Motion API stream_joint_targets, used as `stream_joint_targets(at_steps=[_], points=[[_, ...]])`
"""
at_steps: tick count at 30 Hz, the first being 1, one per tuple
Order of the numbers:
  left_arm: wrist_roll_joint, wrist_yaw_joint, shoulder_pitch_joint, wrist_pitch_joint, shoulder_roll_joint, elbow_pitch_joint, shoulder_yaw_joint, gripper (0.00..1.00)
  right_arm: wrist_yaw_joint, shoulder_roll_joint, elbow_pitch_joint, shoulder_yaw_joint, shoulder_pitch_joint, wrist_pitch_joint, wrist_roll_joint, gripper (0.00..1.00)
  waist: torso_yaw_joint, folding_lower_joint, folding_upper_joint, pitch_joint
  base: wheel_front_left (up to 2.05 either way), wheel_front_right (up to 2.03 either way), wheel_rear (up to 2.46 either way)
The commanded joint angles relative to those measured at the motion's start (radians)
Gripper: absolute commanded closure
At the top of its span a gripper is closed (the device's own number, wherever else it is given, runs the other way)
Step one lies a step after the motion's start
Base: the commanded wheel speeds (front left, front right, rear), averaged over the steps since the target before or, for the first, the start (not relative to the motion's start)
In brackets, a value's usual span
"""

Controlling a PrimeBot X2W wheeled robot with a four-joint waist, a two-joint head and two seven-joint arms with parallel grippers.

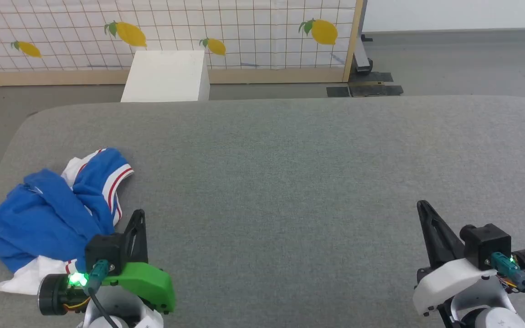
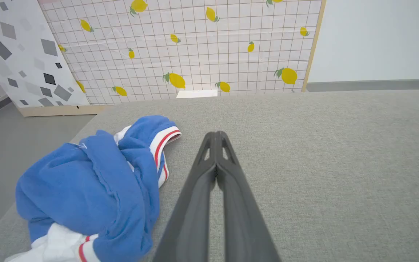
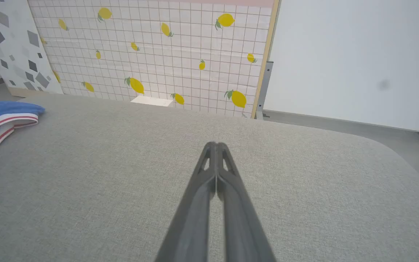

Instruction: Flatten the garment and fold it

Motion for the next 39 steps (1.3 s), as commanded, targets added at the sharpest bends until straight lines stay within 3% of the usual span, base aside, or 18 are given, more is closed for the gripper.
stream_joint_targets(at_steps=[1, 27, 28, 39], points=[[0.013, -0.001, -0.003, 0.001, -0.005, -0.003, 0.002, 1.00, -0.002, 0.003, 0.002, 0.001, -0.015, -0.008, -0.006, 1.00, 0.000, 0.0000, 0.0120, 0.000, 0.00, 0.00, 0.00], [0.013, -0.001, -0.003, 0.001, -0.005, -0.003, 0.002, 1.00, -0.002, 0.003, 0.002, 0.001, -0.015, -0.008, -0.006, 1.00, 0.000, 0.0000, 0.0120, 0.000, 0.00, 0.00, 0.00], [0.000, 0.000, 0.000, 0.000, 0.000, 0.000, 0.000, 0.00, 0.000, 0.000, 0.000, 0.000, 0.000, 0.000, 0.000, 0.00, 0.000, 0.0000, 0.0000, 0.000, 0.00, 0.00, 0.00], [-0.016, -0.004, -0.009, -0.018, 0.000, 0.017, -0.015, 0.00, 0.000, 0.000, 0.015, -0.007, 0.003, -0.017, 0.012, 0.00, -0.001, 0.0000, 0.0008, -0.001, 0.00, 0.00, 0.00]])
